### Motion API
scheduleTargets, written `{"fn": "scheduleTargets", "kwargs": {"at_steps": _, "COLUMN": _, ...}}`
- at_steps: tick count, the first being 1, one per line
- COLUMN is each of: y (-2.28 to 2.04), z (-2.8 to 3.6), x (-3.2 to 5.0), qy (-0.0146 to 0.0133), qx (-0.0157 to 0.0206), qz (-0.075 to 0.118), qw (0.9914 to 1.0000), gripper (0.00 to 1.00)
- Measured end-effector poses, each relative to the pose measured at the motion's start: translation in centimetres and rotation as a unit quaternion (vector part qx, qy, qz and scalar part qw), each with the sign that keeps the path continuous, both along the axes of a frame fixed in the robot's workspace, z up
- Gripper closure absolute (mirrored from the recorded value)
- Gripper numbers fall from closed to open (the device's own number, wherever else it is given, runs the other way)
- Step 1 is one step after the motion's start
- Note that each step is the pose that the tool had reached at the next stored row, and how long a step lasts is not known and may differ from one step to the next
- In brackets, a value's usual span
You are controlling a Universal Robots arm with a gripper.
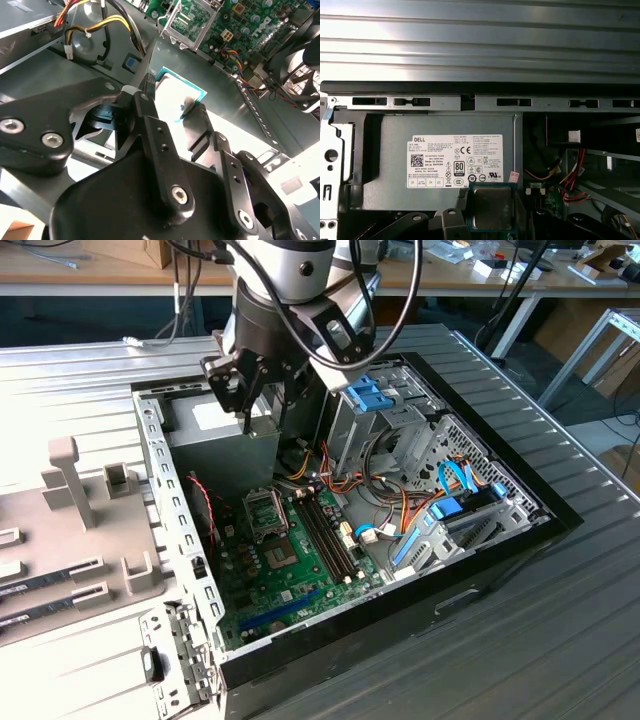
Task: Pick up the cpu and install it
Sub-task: 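Pick up the cpu and move it towards the insertion slot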
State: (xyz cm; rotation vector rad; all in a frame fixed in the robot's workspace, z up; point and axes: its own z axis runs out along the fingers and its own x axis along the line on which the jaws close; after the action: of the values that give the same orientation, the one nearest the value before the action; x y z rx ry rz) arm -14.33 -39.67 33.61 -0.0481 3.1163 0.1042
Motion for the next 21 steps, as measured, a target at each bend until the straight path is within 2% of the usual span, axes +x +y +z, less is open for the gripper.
{"fn": "scheduleTargets", "kwargs": {"at_steps": 10, "y": -0.15, "z": 0.54, "x": 0.00, "qy": 0.0001, "qx": 0.0008, "qz": 0.000, "qw": 1.00000, "gripper": 0.53}}
{"fn": "scheduleTargets", "kwargs": {"at_steps": 14, "y": -1.25, "z": 0.52, "x": 0.00, "qy": 0.0001, "qx": 0.0028, "qz": 0.000, "qw": 1.00000, "gripper": 0.53}}
{"fn": "scheduleTargets", "kwargs": {"at_steps": 17, "y": -2.37, "z": 0.34, "x": 0.00, "qy": 0.0001, "qx": 0.0034, "qz": 0.000, "qw": 0.99999, "gripper": 0.53}}
{"fn": "scheduleTargets", "kwargs": {"at_steps": 21, "y": -3.16, "z": 0.06, "x": 0.00, "qy": 0.0001, "qx": 0.0035, "qz": 0.000, "qw": 0.99999, "gripper": 0.53}}
